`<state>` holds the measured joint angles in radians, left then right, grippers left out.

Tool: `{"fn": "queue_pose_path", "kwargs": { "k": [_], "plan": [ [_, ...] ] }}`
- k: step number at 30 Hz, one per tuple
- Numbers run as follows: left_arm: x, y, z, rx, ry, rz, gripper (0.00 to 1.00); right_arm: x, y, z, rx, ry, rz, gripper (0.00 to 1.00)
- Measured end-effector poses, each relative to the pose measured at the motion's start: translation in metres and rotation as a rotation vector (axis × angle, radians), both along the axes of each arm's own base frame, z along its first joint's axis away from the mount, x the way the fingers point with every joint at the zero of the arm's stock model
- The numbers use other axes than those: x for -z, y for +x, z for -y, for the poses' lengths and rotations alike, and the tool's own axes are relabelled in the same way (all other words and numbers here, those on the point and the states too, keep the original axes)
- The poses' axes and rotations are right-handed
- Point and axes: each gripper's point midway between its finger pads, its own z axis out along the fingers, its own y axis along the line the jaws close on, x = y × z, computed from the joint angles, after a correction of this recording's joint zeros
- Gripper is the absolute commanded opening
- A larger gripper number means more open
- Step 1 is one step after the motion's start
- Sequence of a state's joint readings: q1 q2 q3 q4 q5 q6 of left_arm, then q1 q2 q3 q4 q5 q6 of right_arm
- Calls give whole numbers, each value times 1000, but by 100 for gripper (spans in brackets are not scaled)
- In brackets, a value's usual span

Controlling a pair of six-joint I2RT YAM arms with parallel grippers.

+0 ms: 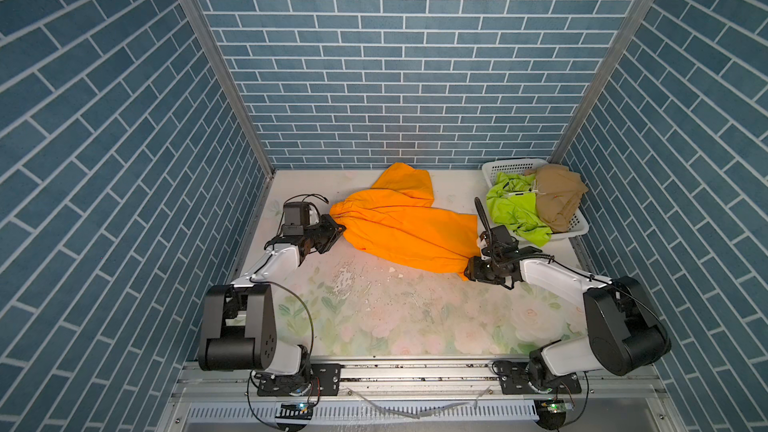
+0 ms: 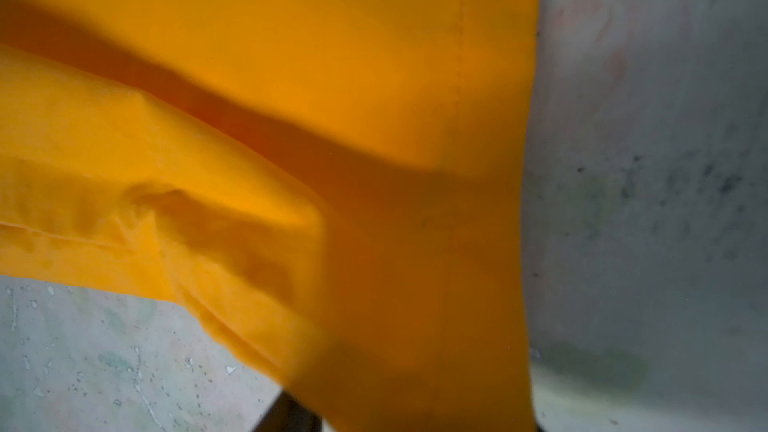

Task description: Fold and stack the shorts

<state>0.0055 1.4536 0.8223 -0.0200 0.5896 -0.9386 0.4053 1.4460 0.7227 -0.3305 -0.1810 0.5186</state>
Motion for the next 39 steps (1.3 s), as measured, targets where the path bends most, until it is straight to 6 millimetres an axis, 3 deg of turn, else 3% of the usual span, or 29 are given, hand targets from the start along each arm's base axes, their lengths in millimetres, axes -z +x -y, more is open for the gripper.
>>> {"fn": "queue_pose_path", "kwargs": {
  "k": [2,5,6,8,11,13,15,16,18,20,23,25,27,30,34,39],
  "plan": [
    [1,2,1,-1,-11,-5,0,-3,10,2,17,2,6,0],
    [2,13,4,6,-32,-22,0,-21,49,6,49,-16,26,0],
    [-1,22,5,11,-42,-21,0,-38,73,7,60,-24,57,0],
    [-17,45,9,20,-71,3,0,-81,120,7,74,-41,159,0],
    [-57,79,14,35,-125,93,0,-181,179,10,85,-63,421,0],
    [-82,88,16,44,-140,153,0,-233,184,16,92,-71,556,0],
    [-103,86,14,46,-132,204,0,-258,169,24,90,-82,623,0],
    [-110,82,12,44,-124,218,0,-256,159,28,89,-87,632,0],
    [-121,69,7,39,-104,253,0,-226,137,34,77,-107,585,11],
    [-117,50,2,32,-91,260,0,-164,110,39,57,-141,459,26],
    [-77,23,-2,17,-78,186,0,-56,64,50,38,-202,183,45],
    [-37,4,-2,15,-68,93,0,-17,32,58,28,-232,56,55],
    [-3,-15,-2,18,-60,3,0,-5,12,62,34,-232,-2,61],
    [27,-40,-1,28,-48,-78,0,-16,9,54,66,-164,32,68],
    [32,-56,0,39,-29,-78,0,-29,8,36,120,-26,105,79],
    [29,-57,7,59,-13,-60,0,-3,3,22,210,94,42,81]
  ]
}}
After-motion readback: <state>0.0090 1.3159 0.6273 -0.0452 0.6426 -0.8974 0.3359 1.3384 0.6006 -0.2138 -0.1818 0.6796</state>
